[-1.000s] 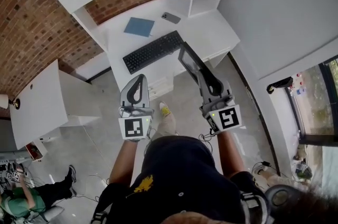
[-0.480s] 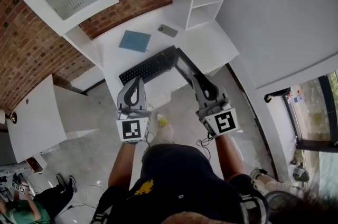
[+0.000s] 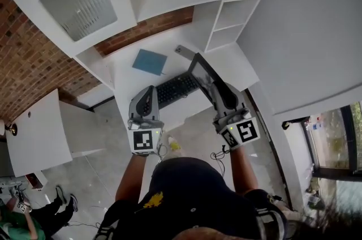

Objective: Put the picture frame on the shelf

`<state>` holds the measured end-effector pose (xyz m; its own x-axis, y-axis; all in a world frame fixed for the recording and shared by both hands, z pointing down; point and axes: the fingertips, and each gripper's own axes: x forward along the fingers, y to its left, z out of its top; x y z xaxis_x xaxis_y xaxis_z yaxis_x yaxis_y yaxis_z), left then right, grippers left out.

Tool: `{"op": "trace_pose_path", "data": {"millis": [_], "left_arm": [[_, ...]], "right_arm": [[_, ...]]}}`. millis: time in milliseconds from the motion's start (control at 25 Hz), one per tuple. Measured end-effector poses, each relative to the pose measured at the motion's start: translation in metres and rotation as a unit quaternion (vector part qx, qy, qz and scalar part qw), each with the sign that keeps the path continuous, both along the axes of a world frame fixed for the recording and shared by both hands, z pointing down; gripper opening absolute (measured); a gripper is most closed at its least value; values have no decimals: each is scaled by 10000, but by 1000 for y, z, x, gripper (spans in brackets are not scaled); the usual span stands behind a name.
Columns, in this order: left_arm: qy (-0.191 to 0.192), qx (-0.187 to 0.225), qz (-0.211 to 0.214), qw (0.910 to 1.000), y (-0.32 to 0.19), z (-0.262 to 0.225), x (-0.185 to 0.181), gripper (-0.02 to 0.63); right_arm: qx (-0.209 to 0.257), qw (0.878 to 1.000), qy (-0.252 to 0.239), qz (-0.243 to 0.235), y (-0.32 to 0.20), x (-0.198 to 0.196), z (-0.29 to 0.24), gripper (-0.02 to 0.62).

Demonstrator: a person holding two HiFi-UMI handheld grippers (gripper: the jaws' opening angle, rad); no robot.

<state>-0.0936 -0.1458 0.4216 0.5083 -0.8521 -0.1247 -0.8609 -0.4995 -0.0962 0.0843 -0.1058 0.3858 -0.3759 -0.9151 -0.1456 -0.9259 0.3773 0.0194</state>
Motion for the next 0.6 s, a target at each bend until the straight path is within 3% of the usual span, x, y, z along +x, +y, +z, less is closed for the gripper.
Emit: {"op": "trace_pose_path", "data": {"millis": [120,320,600], "left_arm": [[41,1,-92,9999,-22,-1,-11,18],[-318,-39,-175,9993,-44,4,-23,18],[-80,-37,-447,9990,-70,-11,-41,18]], "right_arm": [[32,9999,85,-120,-26,-12,2,29],[-23,9990,-50,-445,-59,-29,7,29],[75,9965,-158,-823,-89,-50,-5,29]]}}
